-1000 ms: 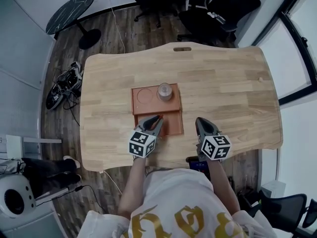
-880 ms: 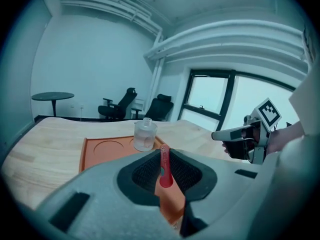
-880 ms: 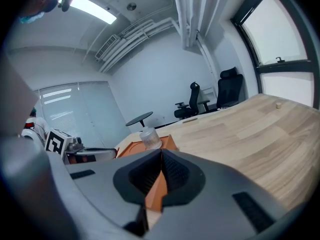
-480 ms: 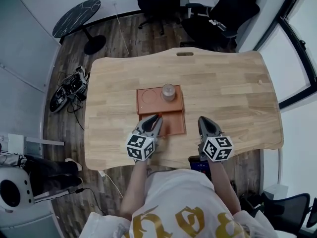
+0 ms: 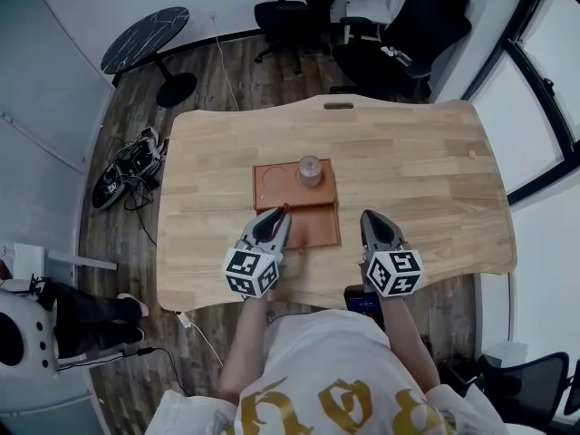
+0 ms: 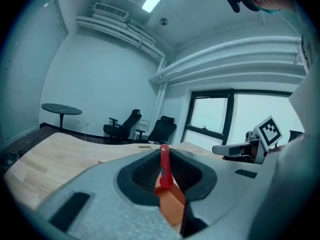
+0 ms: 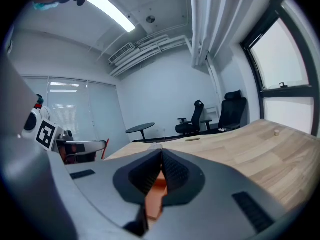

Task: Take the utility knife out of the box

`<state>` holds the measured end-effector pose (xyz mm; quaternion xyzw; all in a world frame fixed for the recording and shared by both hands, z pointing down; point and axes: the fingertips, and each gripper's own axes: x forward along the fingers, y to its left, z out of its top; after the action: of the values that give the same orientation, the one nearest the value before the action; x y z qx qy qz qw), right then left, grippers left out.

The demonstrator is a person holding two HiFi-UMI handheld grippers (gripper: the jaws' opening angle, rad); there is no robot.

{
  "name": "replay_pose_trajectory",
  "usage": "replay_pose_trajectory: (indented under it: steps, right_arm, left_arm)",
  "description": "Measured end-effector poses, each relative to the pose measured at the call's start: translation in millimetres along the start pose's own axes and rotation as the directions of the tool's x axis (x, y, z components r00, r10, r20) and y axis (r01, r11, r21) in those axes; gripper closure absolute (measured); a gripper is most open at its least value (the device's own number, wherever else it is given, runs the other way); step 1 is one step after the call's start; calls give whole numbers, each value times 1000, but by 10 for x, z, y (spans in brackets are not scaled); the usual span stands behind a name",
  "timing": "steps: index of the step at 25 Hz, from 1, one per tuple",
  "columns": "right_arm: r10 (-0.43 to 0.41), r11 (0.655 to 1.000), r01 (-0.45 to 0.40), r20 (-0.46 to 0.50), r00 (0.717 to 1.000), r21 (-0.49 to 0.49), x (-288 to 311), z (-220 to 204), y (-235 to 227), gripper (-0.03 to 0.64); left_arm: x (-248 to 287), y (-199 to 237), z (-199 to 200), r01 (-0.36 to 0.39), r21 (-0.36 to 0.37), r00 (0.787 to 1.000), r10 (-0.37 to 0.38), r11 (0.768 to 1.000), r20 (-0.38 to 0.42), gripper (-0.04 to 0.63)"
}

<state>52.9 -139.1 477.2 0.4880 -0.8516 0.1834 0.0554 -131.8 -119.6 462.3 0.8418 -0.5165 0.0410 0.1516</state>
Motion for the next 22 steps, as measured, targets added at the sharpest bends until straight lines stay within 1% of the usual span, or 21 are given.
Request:
replay_pose_trajectory:
  steps: [5,10,15,22]
  right_arm:
    - [-15,996,19,44,999,-90,-75,155,158,606]
    - [-13,995,20,68,998,-95,-84,232,231,606]
    - [-27,995,33,65,997,-95,-113,232,206,606]
    - [-23,995,29,64,998,-93,-128,212,218,606]
  left_arm:
    - [-129,-37,186,5,15,998,-6,1000,66,538]
    - [-194,-84,313,6,60,992,-13,998,123,538]
    - [-209,-98,337,11,60,991,-19,998,134,538]
    - [-198,-100,277,11,60,993,-17,998,114,537]
